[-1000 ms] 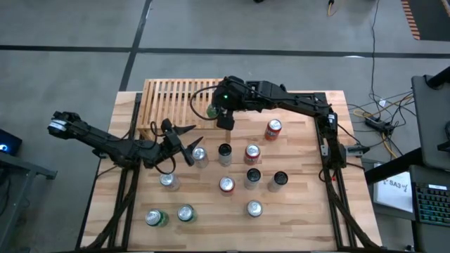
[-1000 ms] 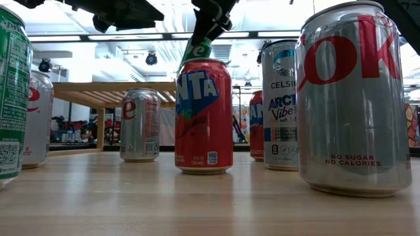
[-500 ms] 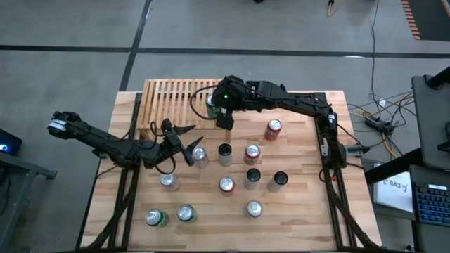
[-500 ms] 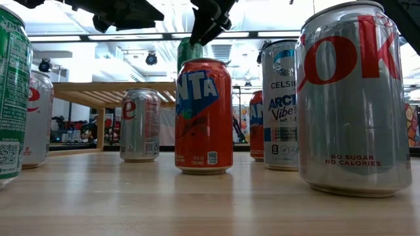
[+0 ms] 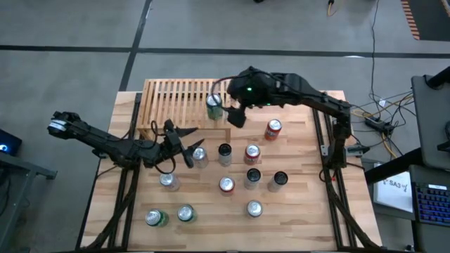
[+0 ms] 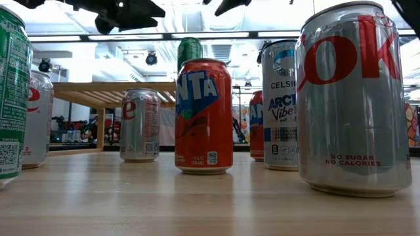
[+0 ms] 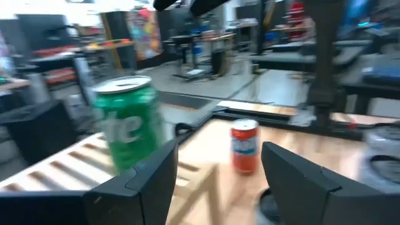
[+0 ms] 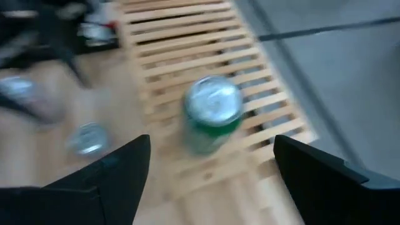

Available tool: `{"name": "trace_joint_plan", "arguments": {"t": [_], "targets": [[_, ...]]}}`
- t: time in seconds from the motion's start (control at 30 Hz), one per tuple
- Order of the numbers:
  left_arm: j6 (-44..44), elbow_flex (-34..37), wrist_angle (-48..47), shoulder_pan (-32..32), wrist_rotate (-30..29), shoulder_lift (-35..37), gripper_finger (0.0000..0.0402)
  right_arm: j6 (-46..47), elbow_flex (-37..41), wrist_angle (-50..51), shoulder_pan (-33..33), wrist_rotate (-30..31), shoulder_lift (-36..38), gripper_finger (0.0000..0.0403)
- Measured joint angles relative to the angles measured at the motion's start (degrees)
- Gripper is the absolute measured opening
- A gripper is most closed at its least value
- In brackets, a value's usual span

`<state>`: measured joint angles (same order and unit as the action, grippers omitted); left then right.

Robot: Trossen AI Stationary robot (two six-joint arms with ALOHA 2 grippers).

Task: Place canned beverage on shelf
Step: Put the right green soda can on the shelf

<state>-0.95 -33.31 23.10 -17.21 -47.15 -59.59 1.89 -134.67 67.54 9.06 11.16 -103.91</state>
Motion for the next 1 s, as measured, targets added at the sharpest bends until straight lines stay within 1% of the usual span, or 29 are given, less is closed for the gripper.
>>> {"name": "trace_joint_plan", "arguments": {"t": [0.07, 0.2, 0.33, 0.43, 0.6, 0.67, 0.73, 0.83, 0.93, 1.0], "targets": [[0.7, -0.8, -0.2, 0.0, 3.4, -0.1, 0.0195, 1.0, 0.8, 0.1, -1.9, -1.9, 1.1, 0.0306], [1.1, -3.1, -1.8, -0.2, 8.0, -0.1, 0.0150, 1.6, 4.6, -2.3, -6.7, -1.9, 2.3, 0.0255], [1.1, -6.7, -8.4, -0.3, 9.3, -0.1, 0.0098, 1.8, 11.4, -8.2, -11.1, 3.9, 4.5, 0.0201], [1.7, -9.5, -15.0, -0.3, 9.3, 0.0, 0.0064, 1.7, 18.8, -14.1, -13.6, 6.9, 7.5, 0.0168], [1.6, -12.7, -22.0, -0.3, 9.3, 0.0, 0.0011, 1.7, 36.4, -30.8, -14.6, 6.9, 13.9, 0.0116], [0.4, -13.6, -23.9, -0.3, 9.3, 0.0, 0.0004, 1.3, 44.0, -39.5, -14.5, 7.0, 17.0, 0.0094], [-1.7, -14.5, -24.7, -0.2, 9.2, 0.2, 0.0006, 0.7, 51.3, -48.9, -13.8, 7.2, 19.7, 0.0072], [-5.8, -15.6, -24.8, 0.9, 9.3, 0.2, 0.0002, -0.9, 60.4, -60.4, -12.3, 9.1, 21.8, 0.0039], [-10.3, -16.8, -25.0, 3.5, 9.3, 0.3, 0.0001, -1.5, 65.8, -67.3, -10.1, 9.9, 22.4, 0.0015], [-13.4, -17.5, -25.1, 6.1, 9.5, 0.3, 0.0001, -1.5, 67.5, -70.7, -8.2, 9.9, 22.5, 0.0011]]}}
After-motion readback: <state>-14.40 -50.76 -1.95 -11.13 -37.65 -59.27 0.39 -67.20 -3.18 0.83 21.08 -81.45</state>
